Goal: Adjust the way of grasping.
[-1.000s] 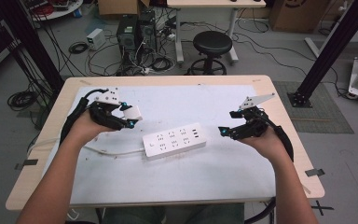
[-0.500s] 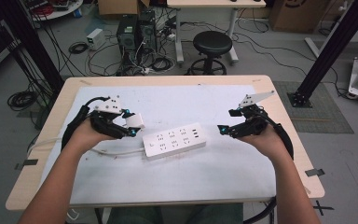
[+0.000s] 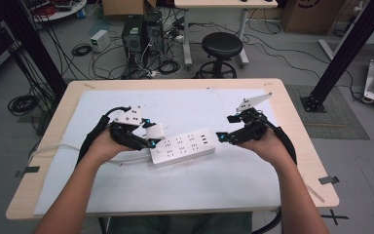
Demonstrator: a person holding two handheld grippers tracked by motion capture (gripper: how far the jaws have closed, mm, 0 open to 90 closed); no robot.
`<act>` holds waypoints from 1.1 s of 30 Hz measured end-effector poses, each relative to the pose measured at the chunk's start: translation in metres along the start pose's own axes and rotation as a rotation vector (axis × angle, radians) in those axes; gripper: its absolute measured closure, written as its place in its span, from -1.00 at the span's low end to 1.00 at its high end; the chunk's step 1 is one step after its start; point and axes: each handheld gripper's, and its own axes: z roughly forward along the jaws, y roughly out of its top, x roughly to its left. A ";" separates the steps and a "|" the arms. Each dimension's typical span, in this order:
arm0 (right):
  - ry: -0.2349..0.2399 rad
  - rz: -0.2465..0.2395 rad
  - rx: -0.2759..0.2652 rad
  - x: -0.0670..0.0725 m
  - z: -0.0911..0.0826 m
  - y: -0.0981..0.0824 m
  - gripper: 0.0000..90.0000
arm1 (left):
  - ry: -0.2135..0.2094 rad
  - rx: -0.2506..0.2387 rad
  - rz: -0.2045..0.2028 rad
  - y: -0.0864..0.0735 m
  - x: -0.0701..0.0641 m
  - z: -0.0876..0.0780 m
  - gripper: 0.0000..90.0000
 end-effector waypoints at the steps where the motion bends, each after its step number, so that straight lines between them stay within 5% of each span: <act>1: 0.010 -0.001 -0.006 0.001 0.001 0.001 -0.58 | -0.004 -0.003 0.004 0.001 -0.002 0.003 -0.06; 7: 0.039 0.009 -0.006 0.005 0.007 0.007 -0.58 | -0.021 -0.025 0.033 0.004 -0.008 0.018 -0.06; 11: 0.112 0.036 0.008 0.010 0.022 0.014 -0.58 | -0.019 -0.018 0.060 0.005 -0.010 0.027 -0.06; 24: 0.227 0.111 0.007 0.014 0.049 0.023 -0.58 | 0.016 -0.096 0.118 0.010 -0.016 0.036 -0.06; 33: 0.282 0.160 -0.001 0.016 0.059 0.026 -0.58 | 0.018 -0.107 0.137 0.010 -0.021 0.044 -0.06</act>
